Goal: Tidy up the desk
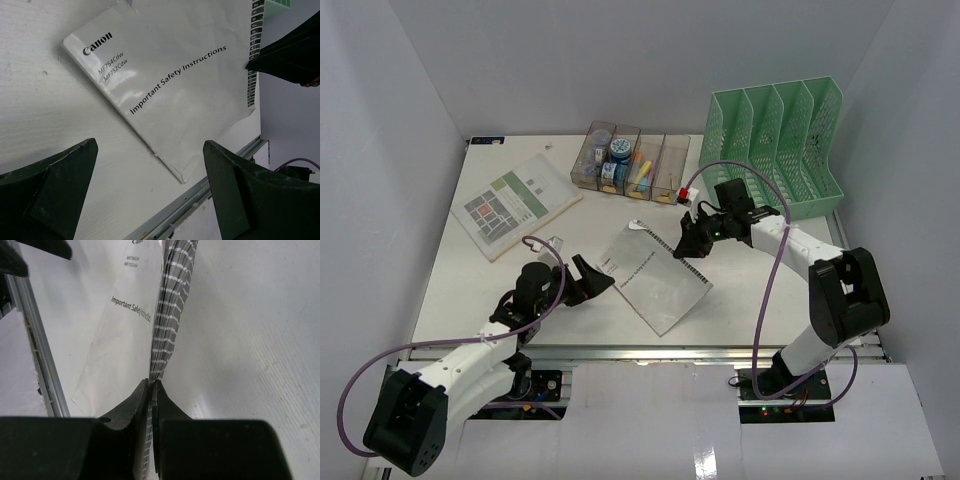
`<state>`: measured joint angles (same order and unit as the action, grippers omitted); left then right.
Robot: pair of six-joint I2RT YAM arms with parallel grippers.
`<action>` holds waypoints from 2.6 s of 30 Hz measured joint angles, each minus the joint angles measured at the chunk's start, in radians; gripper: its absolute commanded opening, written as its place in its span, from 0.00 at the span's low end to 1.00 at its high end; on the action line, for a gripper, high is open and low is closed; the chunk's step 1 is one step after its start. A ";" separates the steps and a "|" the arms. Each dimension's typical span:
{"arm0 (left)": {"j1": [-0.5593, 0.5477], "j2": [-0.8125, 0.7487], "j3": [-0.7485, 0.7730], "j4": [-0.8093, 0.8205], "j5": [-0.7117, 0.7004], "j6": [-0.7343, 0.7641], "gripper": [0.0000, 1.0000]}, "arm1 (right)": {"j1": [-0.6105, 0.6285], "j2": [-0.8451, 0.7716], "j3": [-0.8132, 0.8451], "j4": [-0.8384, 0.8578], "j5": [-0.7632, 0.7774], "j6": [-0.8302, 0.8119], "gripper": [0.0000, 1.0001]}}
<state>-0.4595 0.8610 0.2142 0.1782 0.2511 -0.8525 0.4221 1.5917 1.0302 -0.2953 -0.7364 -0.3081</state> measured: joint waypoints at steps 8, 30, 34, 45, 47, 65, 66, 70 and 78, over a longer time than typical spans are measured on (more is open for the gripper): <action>0.000 0.023 -0.011 0.099 0.000 0.092 0.98 | 0.004 -0.049 0.010 -0.034 -0.077 -0.064 0.08; 0.000 0.065 -0.163 0.490 0.059 0.244 0.98 | 0.005 -0.291 0.003 -0.104 -0.159 -0.140 0.08; 0.000 0.235 -0.164 0.667 0.150 0.250 0.98 | 0.005 -0.301 -0.001 -0.116 -0.162 -0.146 0.08; 0.000 0.472 -0.067 0.902 0.279 0.238 0.98 | 0.005 -0.326 -0.025 -0.125 -0.171 -0.150 0.08; 0.000 0.473 -0.036 0.903 0.293 0.247 0.98 | 0.005 -0.330 -0.038 -0.124 -0.173 -0.153 0.08; 0.001 0.553 0.135 0.835 0.489 0.274 0.42 | 0.005 -0.309 -0.066 -0.133 -0.154 -0.167 0.08; 0.002 0.553 0.135 0.828 0.499 0.273 0.35 | 0.005 -0.303 -0.066 -0.133 -0.153 -0.167 0.08; 0.005 0.554 0.147 0.777 0.542 0.272 0.11 | 0.003 -0.269 -0.064 -0.134 -0.138 -0.169 0.08; 0.006 0.533 0.176 0.653 0.554 0.243 0.00 | 0.003 -0.189 -0.037 -0.131 -0.080 -0.170 0.40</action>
<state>-0.4531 1.3937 0.3903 0.8315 0.8055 -0.6094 0.4255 1.4027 0.9930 -0.4267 -0.8167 -0.4782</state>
